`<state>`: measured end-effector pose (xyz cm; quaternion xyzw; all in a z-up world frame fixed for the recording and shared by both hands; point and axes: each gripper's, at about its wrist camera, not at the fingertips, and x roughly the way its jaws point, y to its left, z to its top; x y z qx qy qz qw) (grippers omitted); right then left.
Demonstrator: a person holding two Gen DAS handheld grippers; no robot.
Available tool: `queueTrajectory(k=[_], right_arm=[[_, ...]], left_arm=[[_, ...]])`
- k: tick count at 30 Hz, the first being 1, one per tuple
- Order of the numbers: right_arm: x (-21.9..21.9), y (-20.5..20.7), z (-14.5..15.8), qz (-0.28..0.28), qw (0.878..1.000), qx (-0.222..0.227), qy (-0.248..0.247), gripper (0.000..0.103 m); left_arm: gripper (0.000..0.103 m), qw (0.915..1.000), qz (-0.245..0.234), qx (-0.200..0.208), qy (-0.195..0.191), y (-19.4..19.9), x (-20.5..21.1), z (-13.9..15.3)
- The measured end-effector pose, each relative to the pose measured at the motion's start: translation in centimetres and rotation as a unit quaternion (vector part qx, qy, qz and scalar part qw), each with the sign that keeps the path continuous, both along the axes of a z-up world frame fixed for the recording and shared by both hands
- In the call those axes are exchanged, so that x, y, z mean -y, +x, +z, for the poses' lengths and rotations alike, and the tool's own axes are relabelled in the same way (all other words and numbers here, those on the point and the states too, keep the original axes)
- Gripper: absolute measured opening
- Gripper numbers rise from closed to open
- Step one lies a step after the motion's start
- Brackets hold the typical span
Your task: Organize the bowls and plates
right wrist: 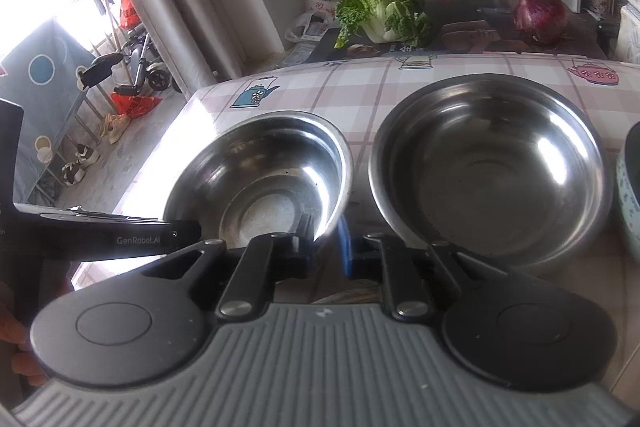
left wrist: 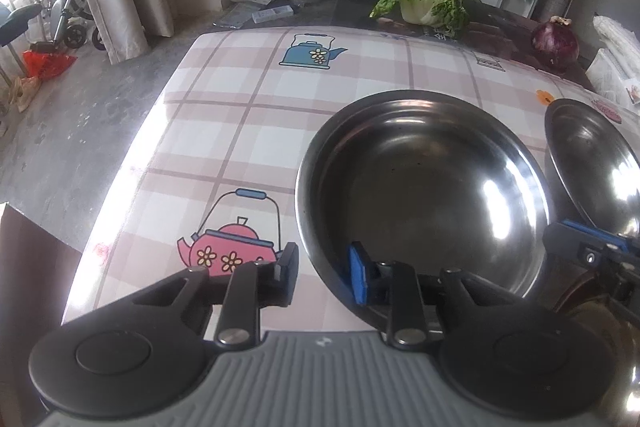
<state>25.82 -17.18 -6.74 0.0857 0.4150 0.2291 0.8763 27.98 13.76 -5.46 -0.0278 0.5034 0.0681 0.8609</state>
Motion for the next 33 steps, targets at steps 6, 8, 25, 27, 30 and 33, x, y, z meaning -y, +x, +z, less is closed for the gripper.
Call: queueTrajectory(k=[6,8,25,27,30,33], right_arm=[[-1.5,0.2,0.1,0.028,1.0,0.005,-0.002,0.011],[-1.6,0.6,0.1,0.028,1.0,0.004,0.002,0.011],[-1.9,1.3,-0.2,0.025,1.0,0.015,-0.004,0.012],[-1.9,1.2,-0.1,0.026,1.0,0.016,-0.007,0.012],[-2.2,1.1,0.0,0.028,0.999,0.022,-0.014,0.012],[-2.2,1.0,0.2,0.028,0.999,0.027,-0.018,0.012]], left_arm=[[0.028,0.9998,0.019,-0.006,-0.006,0.2,-1.3,0.2],[0.029,0.9996,0.02,-0.01,-0.019,0.7,-1.6,0.2],[0.029,0.9984,0.037,-0.034,-0.025,3.7,-2.1,-1.0],[0.027,0.9983,0.041,-0.033,-0.024,3.7,-2.1,-1.0],[0.025,0.9984,0.043,-0.027,-0.025,3.5,-2.1,-0.8],[0.023,0.9988,0.039,-0.022,-0.02,3.2,-2.0,-0.4]])
